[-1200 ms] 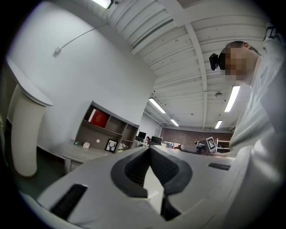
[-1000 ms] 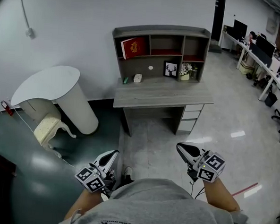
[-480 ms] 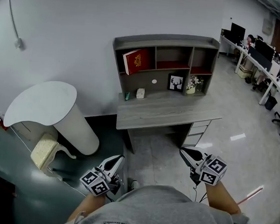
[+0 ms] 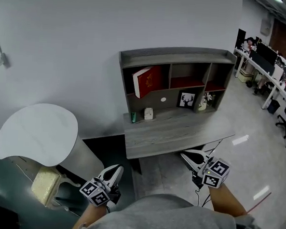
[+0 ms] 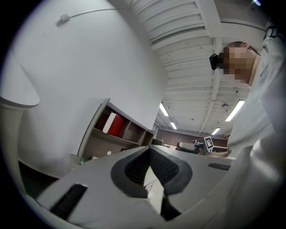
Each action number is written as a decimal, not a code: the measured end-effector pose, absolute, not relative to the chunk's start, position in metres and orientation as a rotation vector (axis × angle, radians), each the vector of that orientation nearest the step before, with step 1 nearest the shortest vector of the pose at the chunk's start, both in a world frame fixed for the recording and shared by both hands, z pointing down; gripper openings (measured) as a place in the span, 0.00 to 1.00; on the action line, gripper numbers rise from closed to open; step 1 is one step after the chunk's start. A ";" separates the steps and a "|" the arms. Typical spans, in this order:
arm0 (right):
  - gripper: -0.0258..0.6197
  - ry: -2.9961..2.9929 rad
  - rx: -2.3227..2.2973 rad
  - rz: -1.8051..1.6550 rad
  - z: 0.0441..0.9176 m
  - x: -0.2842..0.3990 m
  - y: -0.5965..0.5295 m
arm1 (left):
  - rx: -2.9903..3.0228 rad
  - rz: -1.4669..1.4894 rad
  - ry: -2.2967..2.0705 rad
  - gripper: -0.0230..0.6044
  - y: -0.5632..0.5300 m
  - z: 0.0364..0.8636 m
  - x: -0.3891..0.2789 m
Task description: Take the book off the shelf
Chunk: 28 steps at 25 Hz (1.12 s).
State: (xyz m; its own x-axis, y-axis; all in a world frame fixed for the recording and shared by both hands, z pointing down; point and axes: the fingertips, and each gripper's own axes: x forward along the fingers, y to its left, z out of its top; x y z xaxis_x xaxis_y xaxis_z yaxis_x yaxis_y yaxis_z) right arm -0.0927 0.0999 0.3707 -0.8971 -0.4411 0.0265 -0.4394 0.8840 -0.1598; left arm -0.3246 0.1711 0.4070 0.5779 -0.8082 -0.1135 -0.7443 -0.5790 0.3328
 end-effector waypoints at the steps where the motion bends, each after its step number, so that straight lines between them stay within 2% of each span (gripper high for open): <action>1: 0.07 3.046 -0.711 -0.251 0.370 -0.102 0.092 | 2.560 -0.371 -1.283 0.05 0.163 0.406 -0.334; 12: 0.07 3.069 -0.696 -0.250 0.373 -0.143 0.010 | 2.535 -0.380 -1.277 0.05 0.086 0.416 -0.379; 20: 0.07 3.063 -0.534 -0.270 0.384 -0.141 -0.089 | 2.481 -0.339 -1.393 0.05 0.009 0.426 -0.368; 28: 0.07 3.108 -0.203 -0.264 0.386 -0.135 -0.222 | 2.372 -0.365 -1.631 0.05 -0.120 0.421 -0.339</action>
